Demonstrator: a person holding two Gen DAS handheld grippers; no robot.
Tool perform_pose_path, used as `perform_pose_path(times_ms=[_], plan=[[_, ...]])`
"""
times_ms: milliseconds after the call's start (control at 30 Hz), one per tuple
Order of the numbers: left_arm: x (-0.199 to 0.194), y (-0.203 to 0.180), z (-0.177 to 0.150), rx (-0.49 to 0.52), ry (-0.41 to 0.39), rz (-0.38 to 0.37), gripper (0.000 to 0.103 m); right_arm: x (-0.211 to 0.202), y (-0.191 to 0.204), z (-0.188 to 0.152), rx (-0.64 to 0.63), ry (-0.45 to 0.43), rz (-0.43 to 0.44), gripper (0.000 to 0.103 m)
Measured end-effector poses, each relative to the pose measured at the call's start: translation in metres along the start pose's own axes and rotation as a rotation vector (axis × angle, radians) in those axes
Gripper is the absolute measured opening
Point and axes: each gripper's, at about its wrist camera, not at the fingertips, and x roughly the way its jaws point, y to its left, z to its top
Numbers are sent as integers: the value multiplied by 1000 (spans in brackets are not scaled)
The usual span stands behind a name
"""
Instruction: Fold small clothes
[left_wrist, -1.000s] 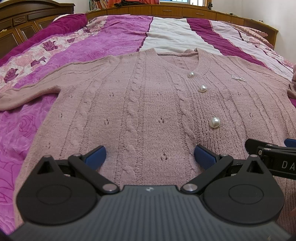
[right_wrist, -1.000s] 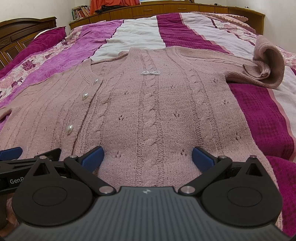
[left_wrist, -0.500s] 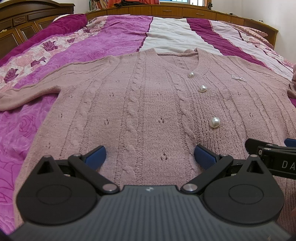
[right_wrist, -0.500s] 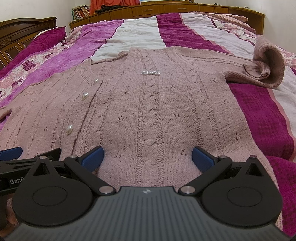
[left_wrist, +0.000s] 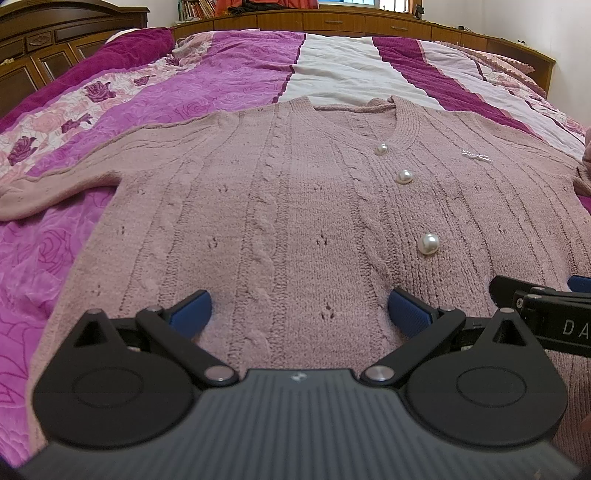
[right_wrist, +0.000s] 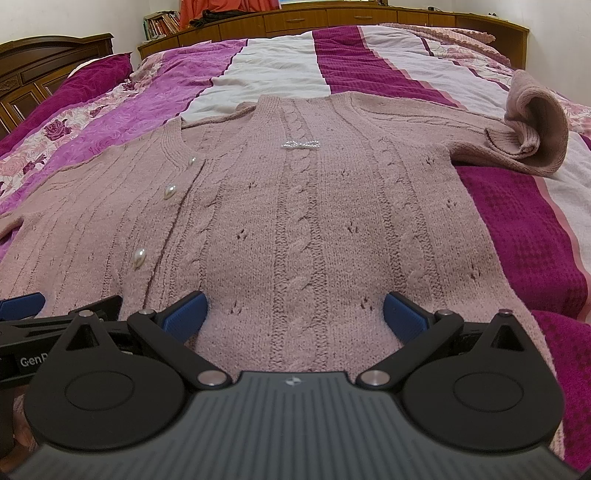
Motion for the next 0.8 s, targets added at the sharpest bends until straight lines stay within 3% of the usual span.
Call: perform_pose_path(times_ms=[800], plan=[[0, 1, -1, 2, 0, 2, 103, 0, 2, -1, 7, -6, 1, 103]])
